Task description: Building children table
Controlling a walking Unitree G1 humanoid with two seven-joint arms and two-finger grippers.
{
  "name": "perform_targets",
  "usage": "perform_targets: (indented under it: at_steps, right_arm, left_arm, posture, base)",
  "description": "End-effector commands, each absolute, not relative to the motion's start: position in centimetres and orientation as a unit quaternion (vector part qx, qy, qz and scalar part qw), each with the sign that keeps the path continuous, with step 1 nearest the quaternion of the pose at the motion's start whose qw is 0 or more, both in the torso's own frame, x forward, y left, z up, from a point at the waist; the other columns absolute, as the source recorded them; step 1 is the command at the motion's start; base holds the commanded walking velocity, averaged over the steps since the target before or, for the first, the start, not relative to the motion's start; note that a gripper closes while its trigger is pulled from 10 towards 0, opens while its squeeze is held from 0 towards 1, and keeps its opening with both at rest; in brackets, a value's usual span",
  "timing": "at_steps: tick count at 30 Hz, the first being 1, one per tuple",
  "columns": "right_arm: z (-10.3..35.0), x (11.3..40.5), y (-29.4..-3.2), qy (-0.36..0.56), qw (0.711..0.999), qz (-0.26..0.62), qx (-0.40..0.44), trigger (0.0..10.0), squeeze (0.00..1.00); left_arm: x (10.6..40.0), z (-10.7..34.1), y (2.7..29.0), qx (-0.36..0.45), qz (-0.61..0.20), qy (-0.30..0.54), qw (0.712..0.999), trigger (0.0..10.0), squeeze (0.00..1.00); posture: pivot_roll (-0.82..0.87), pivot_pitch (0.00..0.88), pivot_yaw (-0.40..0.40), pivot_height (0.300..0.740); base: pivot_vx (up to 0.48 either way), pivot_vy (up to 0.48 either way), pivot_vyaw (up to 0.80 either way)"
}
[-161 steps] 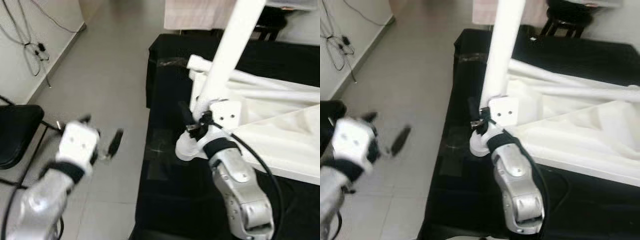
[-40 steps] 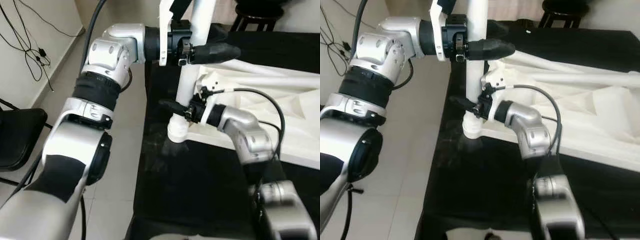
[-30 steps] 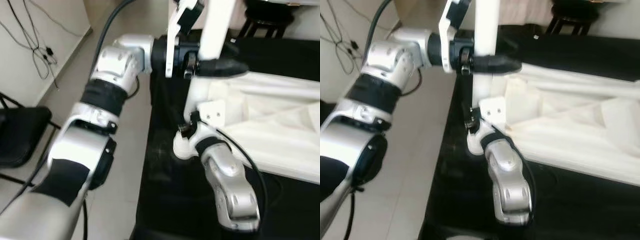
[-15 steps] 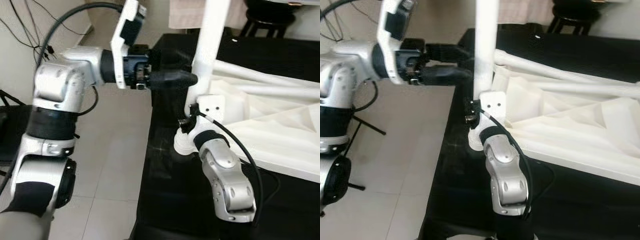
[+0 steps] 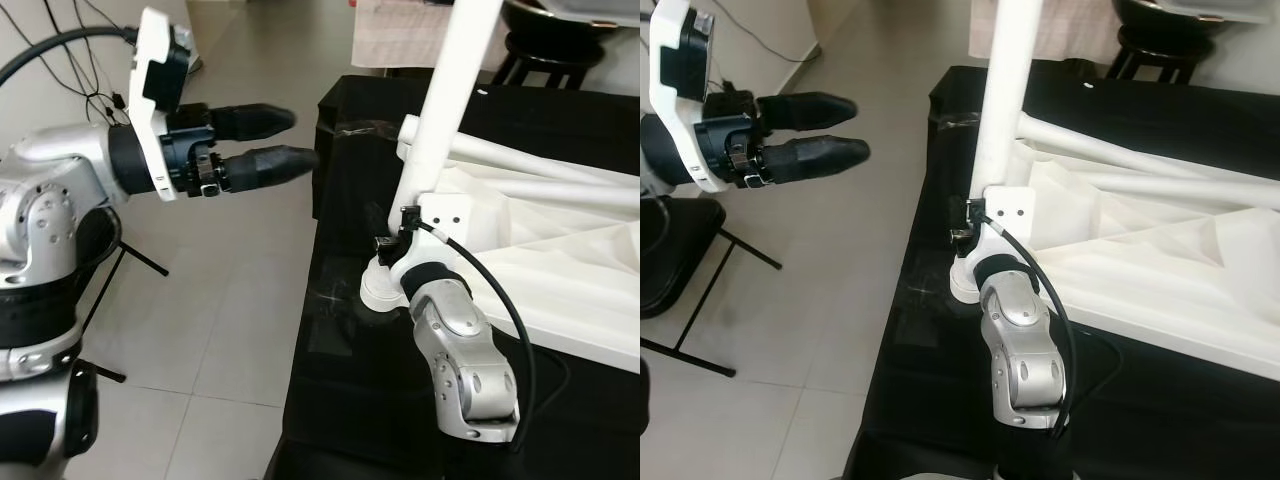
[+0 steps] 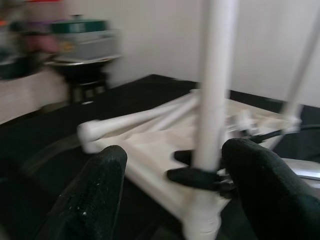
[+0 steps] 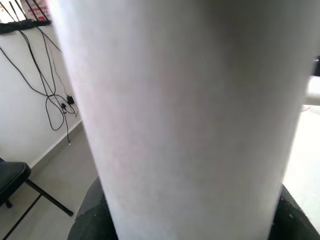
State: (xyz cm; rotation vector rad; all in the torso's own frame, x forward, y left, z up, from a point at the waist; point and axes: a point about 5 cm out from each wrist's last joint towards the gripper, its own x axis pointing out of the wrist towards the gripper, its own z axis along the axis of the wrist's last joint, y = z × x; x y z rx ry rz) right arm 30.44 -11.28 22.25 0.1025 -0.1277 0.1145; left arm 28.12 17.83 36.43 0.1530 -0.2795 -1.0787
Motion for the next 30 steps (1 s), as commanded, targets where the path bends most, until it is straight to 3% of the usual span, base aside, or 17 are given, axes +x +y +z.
perform_targets:
  at_steps: [1, 2, 3, 10, 12, 16, 26, 27, 30]
  right_arm:
    - [18.2, 30.2, -12.6, 0.034, 0.991, 0.005, 0.129, 0.0, 0.0]
    - [18.2, 30.2, -12.6, 0.032, 0.99, 0.009, 0.133, 8.5, 0.0]
    - [18.3, 30.2, -12.5, 0.03, 0.99, 0.012, 0.137, 10.0, 0.0]
    - [18.5, 30.2, -12.4, 0.025, 0.989, 0.02, 0.143, 10.0, 0.0]
    - [19.1, 30.4, -12.3, 0.007, 0.987, 0.043, 0.156, 10.0, 0.0]
    - [19.8, 30.5, -12.5, -0.016, 0.985, 0.064, 0.158, 10.0, 0.0]
    - [20.7, 30.1, -12.0, -0.05, 0.984, 0.11, 0.129, 10.0, 0.0]
    - [21.5, 29.6, -11.2, -0.089, 0.979, 0.168, 0.08, 10.0, 0.0]
    - [22.0, 29.3, -10.7, -0.117, 0.97, 0.208, 0.044, 10.0, 0.0]
  left_arm:
    - [27.7, 36.7, 18.6, 0.079, -0.487, -0.137, 0.859, 10.0, 0.0]
    - [27.5, 35.6, 19.5, 0.072, -0.451, -0.131, 0.88, 10.0, 0.0]
    - [27.2, 34.4, 20.4, 0.057, -0.415, -0.126, 0.899, 10.0, 0.0]
    - [26.4, 32.2, 21.6, 0.049, -0.358, -0.106, 0.926, 10.0, 0.0]
    - [24.8, 26.3, 20.1, 0.029, -0.336, -0.041, 0.94, 10.0, 0.0]
    - [21.9, 21.5, 17.4, -0.008, -0.329, 0.02, 0.944, 10.0, 0.0]
    - [21.1, 19.8, 17.0, -0.025, -0.303, 0.042, 0.952, 10.0, 0.0]
    - [20.0, 18.5, 15.9, -0.03, -0.315, 0.064, 0.947, 10.0, 0.0]
    - [19.3, 17.9, 15.2, -0.028, -0.324, 0.074, 0.943, 10.0, 0.0]
  posture:
    - [0.04, 0.183, 0.001, 0.74]
    - [0.05, 0.191, -0.001, 0.74]
    - [0.05, 0.191, -0.001, 0.74]
    - [0.05, 0.193, 0.0, 0.74]
    - [0.06, 0.199, 0.0, 0.74]
    - [0.06, 0.201, 0.001, 0.74]
    - [0.06, 0.201, 0.005, 0.74]
    - [0.06, 0.204, 0.002, 0.74]
    - [0.06, 0.204, 0.002, 0.74]
  base:
    - [0.0, 0.0, 0.0]
    - [0.0, 0.0, 0.0]
    - [0.0, 0.0, 0.0]
    - [0.0, 0.0, 0.0]
    - [0.0, 0.0, 0.0]
    - [0.0, 0.0, 0.0]
    - [0.0, 0.0, 0.0]
    - [0.0, 0.0, 0.0]
    - [0.0, 0.0, 0.0]
